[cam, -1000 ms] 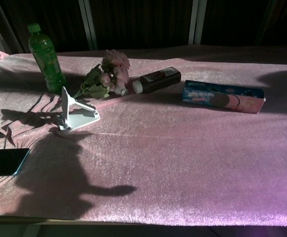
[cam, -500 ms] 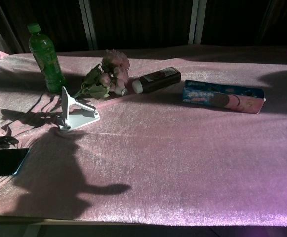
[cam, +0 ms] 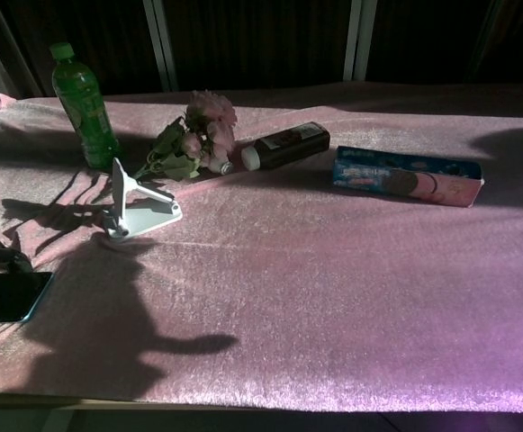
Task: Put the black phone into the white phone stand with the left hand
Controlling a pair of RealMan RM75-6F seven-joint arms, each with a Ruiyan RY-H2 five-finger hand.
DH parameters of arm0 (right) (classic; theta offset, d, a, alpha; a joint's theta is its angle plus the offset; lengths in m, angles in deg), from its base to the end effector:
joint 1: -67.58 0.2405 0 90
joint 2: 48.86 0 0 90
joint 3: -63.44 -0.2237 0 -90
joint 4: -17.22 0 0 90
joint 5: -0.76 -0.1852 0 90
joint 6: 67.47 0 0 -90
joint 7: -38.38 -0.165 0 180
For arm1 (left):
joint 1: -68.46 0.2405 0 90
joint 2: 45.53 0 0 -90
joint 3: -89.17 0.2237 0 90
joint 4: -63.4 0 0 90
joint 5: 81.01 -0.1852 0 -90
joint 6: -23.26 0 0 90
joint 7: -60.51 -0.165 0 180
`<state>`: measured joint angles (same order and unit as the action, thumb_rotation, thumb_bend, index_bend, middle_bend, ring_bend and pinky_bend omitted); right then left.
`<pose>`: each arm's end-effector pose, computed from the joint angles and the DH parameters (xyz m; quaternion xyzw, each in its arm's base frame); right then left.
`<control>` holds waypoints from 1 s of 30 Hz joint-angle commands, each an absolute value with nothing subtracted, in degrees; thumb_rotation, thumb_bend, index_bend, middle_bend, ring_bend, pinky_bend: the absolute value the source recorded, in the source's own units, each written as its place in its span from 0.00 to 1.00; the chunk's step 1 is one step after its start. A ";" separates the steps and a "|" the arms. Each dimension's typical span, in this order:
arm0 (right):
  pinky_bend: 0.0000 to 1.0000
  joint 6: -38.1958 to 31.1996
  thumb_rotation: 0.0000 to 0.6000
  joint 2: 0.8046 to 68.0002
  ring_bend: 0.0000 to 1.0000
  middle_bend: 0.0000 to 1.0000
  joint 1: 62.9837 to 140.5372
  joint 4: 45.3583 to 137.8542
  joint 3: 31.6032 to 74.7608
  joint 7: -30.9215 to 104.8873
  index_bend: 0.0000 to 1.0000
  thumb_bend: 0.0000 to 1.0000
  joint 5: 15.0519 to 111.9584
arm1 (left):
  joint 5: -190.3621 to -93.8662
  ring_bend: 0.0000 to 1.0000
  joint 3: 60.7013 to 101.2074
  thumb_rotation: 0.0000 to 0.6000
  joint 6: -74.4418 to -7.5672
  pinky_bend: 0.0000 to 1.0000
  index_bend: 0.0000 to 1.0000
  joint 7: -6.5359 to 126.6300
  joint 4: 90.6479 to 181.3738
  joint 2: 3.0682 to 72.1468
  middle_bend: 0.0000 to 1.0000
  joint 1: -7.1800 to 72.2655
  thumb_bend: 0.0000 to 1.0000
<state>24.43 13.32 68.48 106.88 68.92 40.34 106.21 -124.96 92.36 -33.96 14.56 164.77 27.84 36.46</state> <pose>-0.2484 -0.1450 0.1530 0.6986 -0.3177 0.3905 0.5085 -0.2462 0.2483 0.0356 -0.7694 -0.4061 -0.0804 0.4865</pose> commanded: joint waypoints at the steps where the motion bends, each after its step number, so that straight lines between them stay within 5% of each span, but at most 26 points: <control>1: 0.00 24.43 1.00 13.30 0.00 0.00 68.50 106.86 68.92 40.28 0.00 0.24 106.22 | -125.79 0.22 92.55 1.00 -34.56 0.00 0.46 15.43 163.94 28.43 0.60 36.41 0.31; 5: 0.00 24.59 1.00 13.24 0.00 0.00 68.47 106.84 68.91 40.09 0.00 0.24 106.17 | -126.07 0.35 92.95 1.00 -34.69 0.00 0.60 16.41 162.82 28.96 0.76 36.35 0.31; 10: 0.00 24.60 1.00 13.26 0.00 0.00 68.47 106.79 68.97 40.14 0.00 0.24 106.26 | -128.05 0.39 93.02 1.00 -34.35 0.02 0.61 19.30 162.51 28.63 0.80 36.56 0.31; 17: 0.00 24.77 1.00 13.21 0.00 0.00 68.43 106.75 69.01 39.96 0.00 0.24 106.31 | -135.45 0.55 91.92 1.00 -34.64 0.13 0.78 29.46 163.20 25.81 0.97 38.40 0.33; 23: 0.00 25.10 1.00 13.17 0.00 0.00 68.31 106.63 69.12 39.74 0.00 0.24 106.51 | -146.28 0.59 89.11 1.00 -35.18 0.15 0.83 50.75 162.29 22.97 1.00 41.86 0.36; 30: 0.00 25.05 1.00 13.32 0.00 0.00 68.25 106.60 69.16 40.15 0.00 0.24 106.55 | -158.13 0.63 84.92 1.00 -43.42 0.15 0.86 81.20 158.95 23.19 1.00 46.63 0.38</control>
